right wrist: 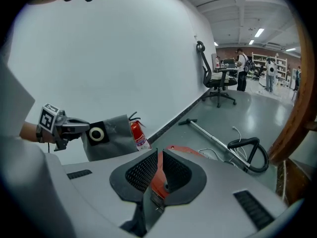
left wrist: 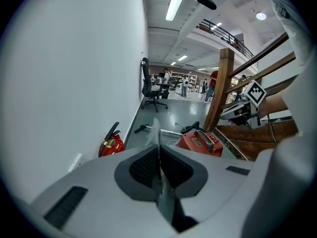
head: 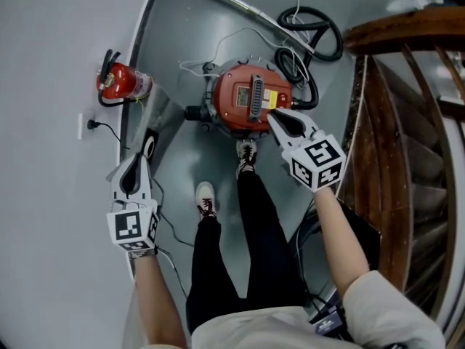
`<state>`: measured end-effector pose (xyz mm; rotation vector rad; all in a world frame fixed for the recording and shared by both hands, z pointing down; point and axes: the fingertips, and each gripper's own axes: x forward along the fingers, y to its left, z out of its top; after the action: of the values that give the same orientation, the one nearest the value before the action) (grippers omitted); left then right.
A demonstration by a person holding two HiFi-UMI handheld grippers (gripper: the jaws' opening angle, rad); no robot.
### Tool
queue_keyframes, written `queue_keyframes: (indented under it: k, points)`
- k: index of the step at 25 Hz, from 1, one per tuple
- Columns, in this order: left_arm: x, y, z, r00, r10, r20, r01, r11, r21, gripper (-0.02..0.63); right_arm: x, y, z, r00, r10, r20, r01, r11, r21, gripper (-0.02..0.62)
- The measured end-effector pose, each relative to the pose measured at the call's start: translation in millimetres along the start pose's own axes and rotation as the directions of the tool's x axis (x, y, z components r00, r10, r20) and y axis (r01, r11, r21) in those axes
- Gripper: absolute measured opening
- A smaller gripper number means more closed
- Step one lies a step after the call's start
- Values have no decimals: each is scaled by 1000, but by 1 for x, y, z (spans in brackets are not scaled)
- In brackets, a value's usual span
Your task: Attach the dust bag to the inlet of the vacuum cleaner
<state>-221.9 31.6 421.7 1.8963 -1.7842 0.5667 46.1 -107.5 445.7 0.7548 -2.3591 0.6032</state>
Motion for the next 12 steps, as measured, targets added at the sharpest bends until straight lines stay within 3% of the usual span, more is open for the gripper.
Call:
queue_keyframes:
  k: [12]
  points:
    - [44,4,-46,999,12,-38,-13,999,-34,20,36,-18,-30,999,36,-25,-34,995,91,53]
